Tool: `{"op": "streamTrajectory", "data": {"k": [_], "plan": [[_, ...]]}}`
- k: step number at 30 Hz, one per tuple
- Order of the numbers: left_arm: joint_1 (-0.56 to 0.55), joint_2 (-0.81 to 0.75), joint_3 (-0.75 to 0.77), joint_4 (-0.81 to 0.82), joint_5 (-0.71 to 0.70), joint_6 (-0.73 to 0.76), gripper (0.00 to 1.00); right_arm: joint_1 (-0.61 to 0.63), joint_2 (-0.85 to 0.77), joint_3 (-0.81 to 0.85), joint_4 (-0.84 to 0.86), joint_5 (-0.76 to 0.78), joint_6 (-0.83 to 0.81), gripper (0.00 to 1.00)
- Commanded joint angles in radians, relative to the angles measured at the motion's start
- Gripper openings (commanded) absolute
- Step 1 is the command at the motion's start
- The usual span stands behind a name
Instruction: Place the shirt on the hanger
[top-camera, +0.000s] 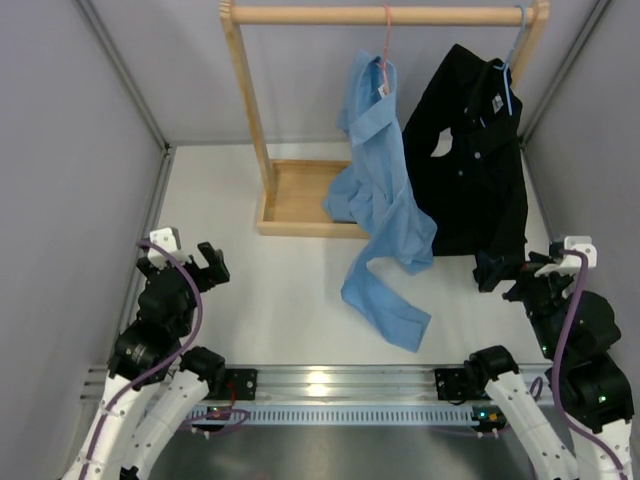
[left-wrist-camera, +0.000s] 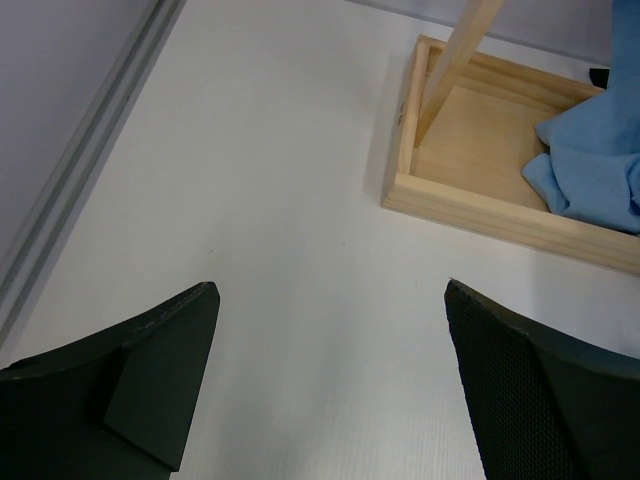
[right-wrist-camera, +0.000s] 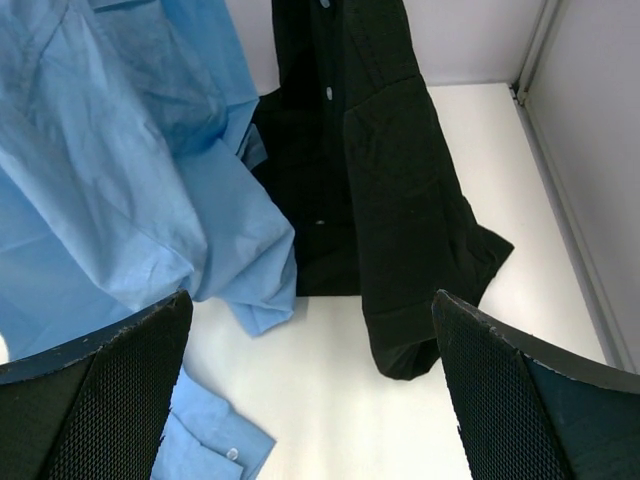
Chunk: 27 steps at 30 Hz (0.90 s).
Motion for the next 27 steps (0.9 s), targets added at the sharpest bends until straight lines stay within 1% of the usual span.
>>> {"op": "streamTrajectory", "data": {"k": [1,10,14,18,27], "plan": [[0.005,-0.023,-0.015,0.047,0.044,0.018,0.98,-0.008,-0.023,-0.018,-0.001,0.04,-0.024,1.0],[0.005,-0.012,-0.022,0.062,0.133,0.043,0.98,-0.005,-0.009,-0.078,0.047,0.041,-0.021,1.0],[0.005,-0.014,-0.025,0.065,0.142,0.045,0.98,-0.004,-0.015,-0.11,0.062,0.051,-0.011,1.0],[0.005,-0.017,-0.027,0.067,0.153,0.049,0.98,-0.004,0.003,-0.113,0.064,0.06,-0.005,1.0],[0.007,-0.023,-0.029,0.071,0.169,0.054,0.98,-0.005,-0.012,-0.125,0.07,0.07,0.0,1.0]]}}
